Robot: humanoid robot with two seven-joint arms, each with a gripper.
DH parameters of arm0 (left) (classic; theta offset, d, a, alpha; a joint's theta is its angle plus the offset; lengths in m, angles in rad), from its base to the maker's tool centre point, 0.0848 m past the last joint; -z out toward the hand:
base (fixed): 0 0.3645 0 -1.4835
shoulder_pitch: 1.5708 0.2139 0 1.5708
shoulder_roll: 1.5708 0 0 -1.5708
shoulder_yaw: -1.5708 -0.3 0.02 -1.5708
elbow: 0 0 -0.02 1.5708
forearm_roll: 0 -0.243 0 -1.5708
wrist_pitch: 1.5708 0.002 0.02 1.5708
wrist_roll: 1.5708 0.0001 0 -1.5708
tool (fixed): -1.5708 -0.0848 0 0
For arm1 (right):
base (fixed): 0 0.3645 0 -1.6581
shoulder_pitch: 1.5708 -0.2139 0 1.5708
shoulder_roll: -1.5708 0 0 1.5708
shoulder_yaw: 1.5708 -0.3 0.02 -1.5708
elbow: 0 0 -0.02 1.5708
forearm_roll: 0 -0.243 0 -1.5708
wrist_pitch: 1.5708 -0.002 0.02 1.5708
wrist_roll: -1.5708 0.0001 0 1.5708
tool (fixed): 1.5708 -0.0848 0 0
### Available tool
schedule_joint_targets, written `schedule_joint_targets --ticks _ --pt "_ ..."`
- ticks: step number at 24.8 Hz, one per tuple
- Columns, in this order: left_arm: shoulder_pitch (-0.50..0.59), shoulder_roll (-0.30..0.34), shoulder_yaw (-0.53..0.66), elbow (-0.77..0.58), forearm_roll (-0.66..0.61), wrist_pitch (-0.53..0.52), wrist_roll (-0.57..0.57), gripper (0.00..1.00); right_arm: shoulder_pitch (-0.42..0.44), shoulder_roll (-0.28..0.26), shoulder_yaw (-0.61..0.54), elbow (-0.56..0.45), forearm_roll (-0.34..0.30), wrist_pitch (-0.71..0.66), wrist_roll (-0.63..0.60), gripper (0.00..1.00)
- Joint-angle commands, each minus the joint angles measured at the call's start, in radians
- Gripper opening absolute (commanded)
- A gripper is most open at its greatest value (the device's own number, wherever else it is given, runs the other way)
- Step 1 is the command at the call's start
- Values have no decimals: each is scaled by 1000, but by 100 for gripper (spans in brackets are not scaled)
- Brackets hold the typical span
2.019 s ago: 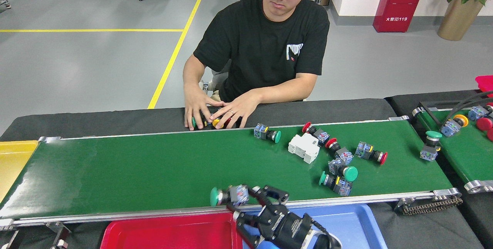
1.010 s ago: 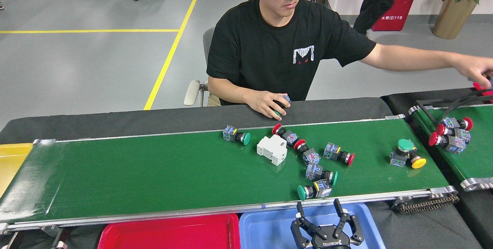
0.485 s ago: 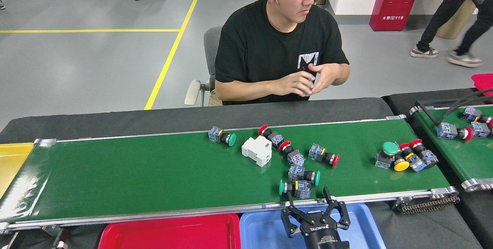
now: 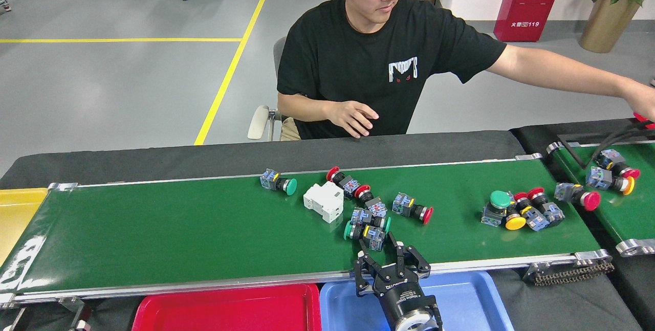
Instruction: Pick switch part from conveyor to tray
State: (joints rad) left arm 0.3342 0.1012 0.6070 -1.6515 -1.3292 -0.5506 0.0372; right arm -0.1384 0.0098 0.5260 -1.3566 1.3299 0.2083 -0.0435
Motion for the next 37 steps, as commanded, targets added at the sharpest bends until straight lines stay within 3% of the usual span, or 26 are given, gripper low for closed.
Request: schedule_joint_targets --ticks 1,7,11,12,13,14,18,21,24,27,29,34,37 --pt "0 11 4 -11 2 1 4 100 -18 -1 -6 -19 -2 -27 -3 6" --pt "0 9 5 -13 2 1 4 100 -7 2 12 -101 0 -95 -7 6" --pt "0 9 4 -11 2 1 4 100 16 -4 126 -193 2 -246 -9 10" --pt "0 9 4 -13 2 1 4 100 22 -5 152 -205 6 -293 -10 25" --pt "0 9 2 -14 2 1 4 100 25 -11 187 -213 11 -352 -7 74" --pt "-6 9 2 -16 2 1 3 100 26 -11 215 -214 11 -403 -7 100" --pt "-26 14 -10 -13 -5 1 1 100 25 -16 233 -213 11 -486 -3 100" --pt "-69 15 -124 -10 -15 8 0 100 30 -16 183 -213 6 -454 -3 100" --pt "-170 29 -242 -4 -102 31 -54 100 103 -8 58 -248 3 -213 -16 100" --pt "-288 -18 -337 30 -202 98 -128 100 151 -31 11 -272 0 89 -113 100" --pt "-353 -43 -406 76 -220 150 -131 100 169 -57 -11 -272 -2 198 -128 100" --pt "-472 -49 -561 240 -251 302 -131 100 142 -56 -34 -185 -20 264 -111 100" --pt "-483 -52 -578 262 -251 317 -131 100 95 -53 -52 -142 -18 264 -61 100"
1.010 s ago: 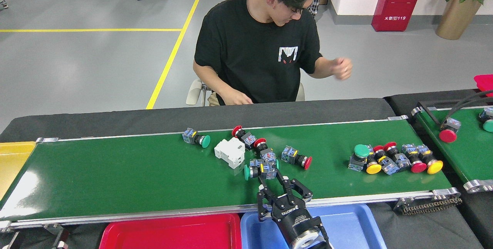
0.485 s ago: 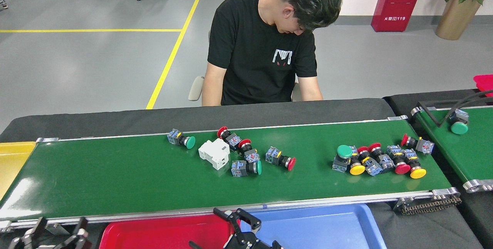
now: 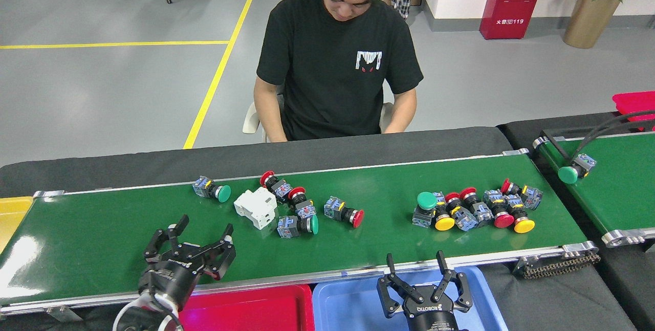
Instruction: Pick switch part from conveyor to tray
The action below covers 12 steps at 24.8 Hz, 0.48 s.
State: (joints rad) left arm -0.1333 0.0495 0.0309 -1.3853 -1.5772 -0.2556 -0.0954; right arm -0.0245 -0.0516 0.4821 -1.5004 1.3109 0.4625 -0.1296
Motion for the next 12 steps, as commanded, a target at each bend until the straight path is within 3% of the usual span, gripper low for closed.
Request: schedule_joint_targets --ticks 1,12 --pt "-12 -2 -3 -6 -3 21 2 100 -35 10 -14 25 1 10 42 100" --pt "-40 -2 -5 48 -3 21 2 100 -167 61 -50 169 2 8 79 100"
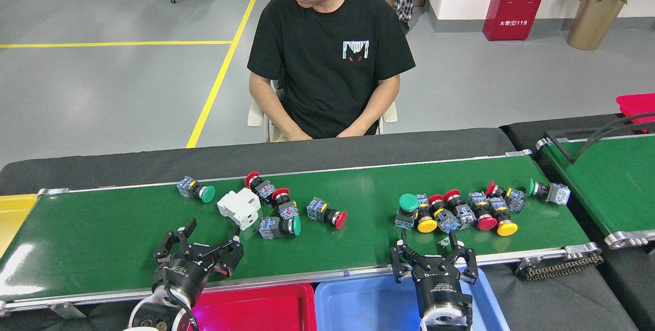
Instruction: Pick switch part from conveyor to tray
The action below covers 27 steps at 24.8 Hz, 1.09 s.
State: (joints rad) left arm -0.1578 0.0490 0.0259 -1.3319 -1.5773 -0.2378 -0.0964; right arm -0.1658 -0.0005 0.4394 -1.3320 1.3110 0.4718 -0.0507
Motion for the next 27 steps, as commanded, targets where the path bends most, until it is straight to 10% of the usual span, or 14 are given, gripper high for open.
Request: schedule_joint_targets --ticks 1,11,12,15,17,25,27 --pt "-17 -1 0 -3 -3 3 3 100 -37 14 -7 10 2 -2 2 100" --pt "-103 3 5 120 -3 26 4 100 -123 46 -13 111 -3 -12 6 99" --pt "-106 3 5 123 -3 26 4 100 -130 54 -22 128 -4 -16 9 93" --pt "-120 3 5 134 -3 28 4 100 -149 62 -28 168 1 -113 23 26" --pt "-137 3 6 157 -3 28 4 100 -150 62 -28 169 1 -157 23 8" --pt "-197 15 9 241 -3 112 12 98 -150 60 -27 108 -1 -263 46 2" --pt "-218 15 6 272 -3 156 14 83 -139 54 -25 66 -1 -302 46 2"
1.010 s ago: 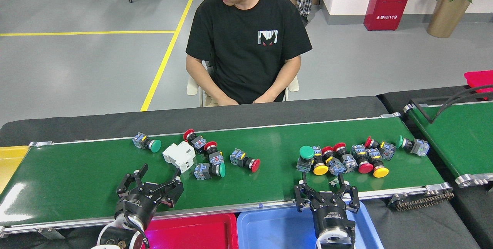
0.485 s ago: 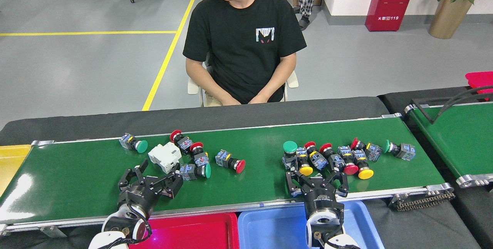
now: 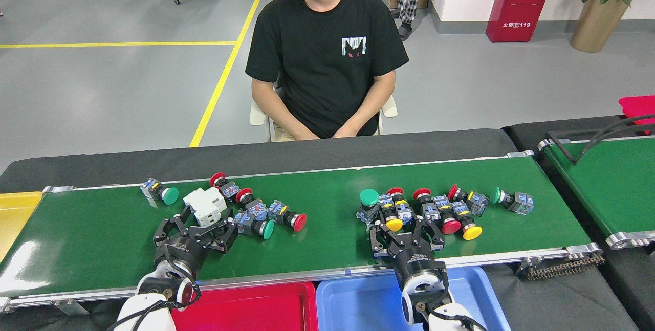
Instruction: Pick switch part from conveyor to tray
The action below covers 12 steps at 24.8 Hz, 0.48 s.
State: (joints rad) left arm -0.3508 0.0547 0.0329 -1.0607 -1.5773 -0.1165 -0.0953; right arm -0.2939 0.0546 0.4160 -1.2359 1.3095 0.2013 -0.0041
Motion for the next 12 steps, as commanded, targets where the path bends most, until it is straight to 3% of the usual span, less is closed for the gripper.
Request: schedule_joint_targets --ticks 1,4,6,9,10,12 --pt "-33 11 -1 16 -3 47 12 71 -4 -2 -2 -62 -3 -63 -2 2" --pt "-34 13 5 27 8 46 12 22 56 -7 0 -166 -24 -221 -2 2" --pt "-28 14 7 27 13 43 14 12 107 -9 1 -240 -26 -335 0 2" --pt "4 14 5 14 45 32 14 7 167 -9 7 -301 -24 -557 1 4" --pt "19 16 5 -4 59 24 14 6 176 -6 21 -303 -23 -626 1 16" --pt "56 17 7 -50 77 -18 14 6 179 -6 93 -298 -13 -695 1 84"
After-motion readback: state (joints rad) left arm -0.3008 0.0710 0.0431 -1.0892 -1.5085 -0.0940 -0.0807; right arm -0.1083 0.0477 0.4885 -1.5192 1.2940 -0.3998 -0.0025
